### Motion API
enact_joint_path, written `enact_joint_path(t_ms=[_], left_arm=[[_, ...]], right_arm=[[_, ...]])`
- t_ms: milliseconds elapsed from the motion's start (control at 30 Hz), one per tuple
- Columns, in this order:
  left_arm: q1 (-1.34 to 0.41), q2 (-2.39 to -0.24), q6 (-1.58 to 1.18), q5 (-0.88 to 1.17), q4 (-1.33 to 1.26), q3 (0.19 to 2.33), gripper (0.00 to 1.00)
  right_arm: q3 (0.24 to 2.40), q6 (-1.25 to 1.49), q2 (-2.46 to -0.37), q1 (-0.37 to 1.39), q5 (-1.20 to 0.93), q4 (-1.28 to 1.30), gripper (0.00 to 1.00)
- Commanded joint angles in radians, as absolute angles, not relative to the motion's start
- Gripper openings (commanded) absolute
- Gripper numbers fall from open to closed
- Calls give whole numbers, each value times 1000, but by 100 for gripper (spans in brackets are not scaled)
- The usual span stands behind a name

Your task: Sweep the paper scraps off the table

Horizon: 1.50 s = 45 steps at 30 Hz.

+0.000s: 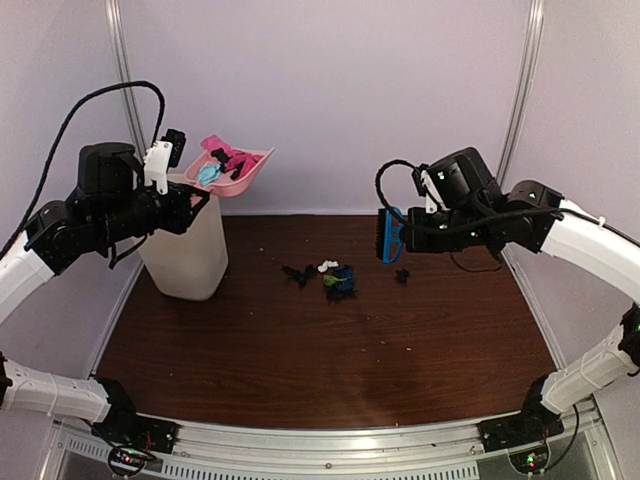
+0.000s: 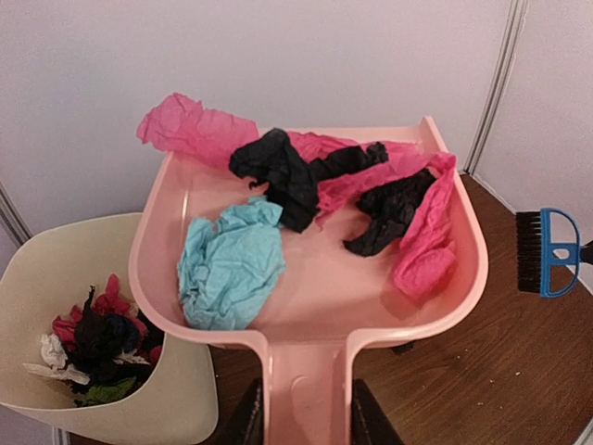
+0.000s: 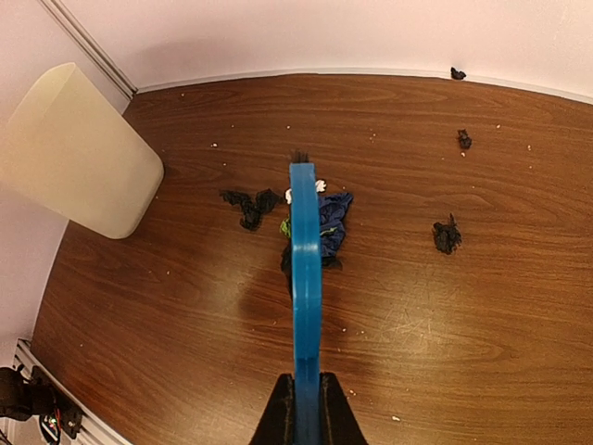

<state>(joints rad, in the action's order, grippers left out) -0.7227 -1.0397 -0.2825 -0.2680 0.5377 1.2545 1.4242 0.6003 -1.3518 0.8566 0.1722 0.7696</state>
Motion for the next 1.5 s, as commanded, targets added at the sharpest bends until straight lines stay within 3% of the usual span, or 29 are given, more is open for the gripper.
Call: enact_joint_path(t_ms=[0, 533, 1467], left_arm=[[-649, -1042, -346, -170, 531, 1298, 0], [-304, -1104, -634, 135, 514, 1338, 0], [-171, -1142, -1367, 263, 380, 1382, 0]], right_arm=[[1409, 617, -1319, 850, 165, 747, 0], [1411, 614, -1325, 851, 149, 746, 0], [1304, 692, -1215, 851, 153, 740, 0]])
